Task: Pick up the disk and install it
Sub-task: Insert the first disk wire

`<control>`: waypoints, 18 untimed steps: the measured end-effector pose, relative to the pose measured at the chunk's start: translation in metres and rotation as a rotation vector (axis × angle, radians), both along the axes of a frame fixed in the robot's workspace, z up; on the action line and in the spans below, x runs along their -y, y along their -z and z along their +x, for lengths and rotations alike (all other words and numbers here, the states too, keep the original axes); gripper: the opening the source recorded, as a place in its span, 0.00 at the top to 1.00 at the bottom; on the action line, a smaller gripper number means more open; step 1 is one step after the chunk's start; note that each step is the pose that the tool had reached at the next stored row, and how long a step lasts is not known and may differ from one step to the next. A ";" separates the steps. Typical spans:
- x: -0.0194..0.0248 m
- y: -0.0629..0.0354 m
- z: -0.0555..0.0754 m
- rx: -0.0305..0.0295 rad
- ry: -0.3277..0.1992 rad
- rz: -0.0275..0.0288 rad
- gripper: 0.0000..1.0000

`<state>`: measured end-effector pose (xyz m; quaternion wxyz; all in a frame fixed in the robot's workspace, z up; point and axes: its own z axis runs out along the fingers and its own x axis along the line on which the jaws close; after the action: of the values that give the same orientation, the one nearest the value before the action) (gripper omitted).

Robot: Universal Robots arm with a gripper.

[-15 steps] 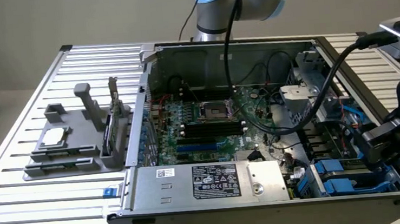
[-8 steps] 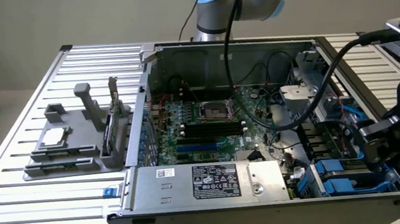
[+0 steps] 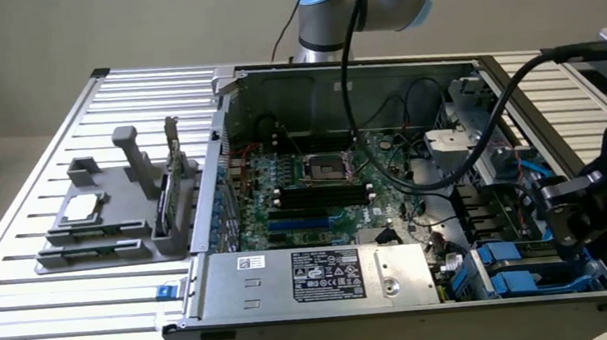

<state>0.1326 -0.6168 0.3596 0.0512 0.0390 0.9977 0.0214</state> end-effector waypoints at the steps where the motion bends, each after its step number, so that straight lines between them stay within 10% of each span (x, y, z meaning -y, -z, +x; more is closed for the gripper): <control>1: 0.0000 0.0000 0.000 0.0000 0.017 0.0000 0.67; 18: 0.0000 0.0000 0.000 0.0000 0.299 0.0001 0.67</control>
<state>0.1326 -0.6168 0.3596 0.0538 0.1874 0.9807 0.0136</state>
